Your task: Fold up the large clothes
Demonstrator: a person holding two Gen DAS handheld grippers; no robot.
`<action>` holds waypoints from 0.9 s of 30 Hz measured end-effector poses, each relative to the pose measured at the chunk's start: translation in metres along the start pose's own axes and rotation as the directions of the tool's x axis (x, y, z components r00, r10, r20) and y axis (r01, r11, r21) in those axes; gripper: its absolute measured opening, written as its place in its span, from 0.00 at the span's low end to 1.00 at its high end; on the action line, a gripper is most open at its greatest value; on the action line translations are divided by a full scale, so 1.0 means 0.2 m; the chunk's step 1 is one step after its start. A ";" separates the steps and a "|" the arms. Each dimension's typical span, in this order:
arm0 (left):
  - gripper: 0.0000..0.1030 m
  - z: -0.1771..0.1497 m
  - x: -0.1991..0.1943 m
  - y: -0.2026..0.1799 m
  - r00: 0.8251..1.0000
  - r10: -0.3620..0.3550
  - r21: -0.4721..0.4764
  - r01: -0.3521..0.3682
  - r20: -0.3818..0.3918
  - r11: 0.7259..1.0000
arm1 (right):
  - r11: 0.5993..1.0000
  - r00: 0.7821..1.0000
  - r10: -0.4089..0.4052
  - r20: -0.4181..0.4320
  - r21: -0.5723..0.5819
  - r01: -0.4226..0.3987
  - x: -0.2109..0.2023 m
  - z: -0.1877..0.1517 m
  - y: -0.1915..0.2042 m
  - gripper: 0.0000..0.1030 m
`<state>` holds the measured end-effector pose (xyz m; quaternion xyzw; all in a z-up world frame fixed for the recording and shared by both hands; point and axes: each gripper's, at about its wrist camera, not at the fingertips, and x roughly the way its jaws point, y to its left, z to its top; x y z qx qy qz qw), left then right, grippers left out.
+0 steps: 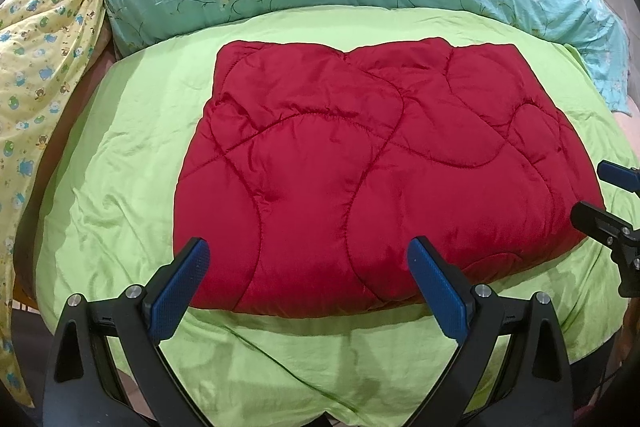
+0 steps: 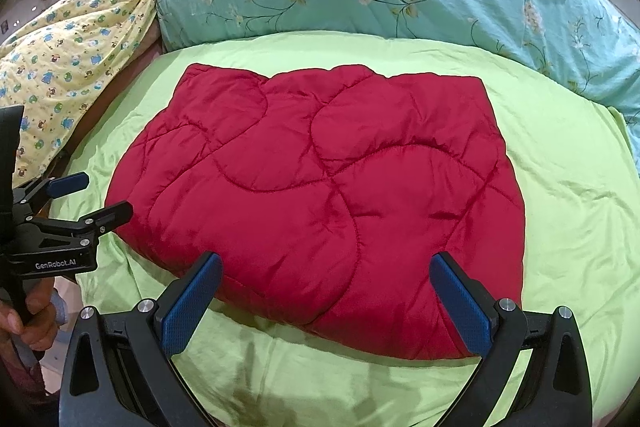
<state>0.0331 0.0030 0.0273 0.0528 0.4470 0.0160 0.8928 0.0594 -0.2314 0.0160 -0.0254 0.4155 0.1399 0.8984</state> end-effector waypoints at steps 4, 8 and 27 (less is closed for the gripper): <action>0.97 0.00 0.01 0.00 1.000 -0.001 -0.002 0.001 -0.003 1.000 | 1.000 1.000 -0.001 -0.001 0.004 0.001 0.01 0.00 -0.01 1.00; 0.97 0.00 0.02 0.00 1.000 -0.001 -0.002 0.001 -0.006 1.000 | 1.000 1.000 -0.004 -0.003 0.007 0.004 0.02 0.00 -0.02 1.00; 0.97 0.00 0.03 0.04 1.000 -0.022 -0.021 0.022 0.008 1.000 | 1.000 1.000 0.006 -0.018 0.020 -0.006 0.07 0.00 -0.05 1.00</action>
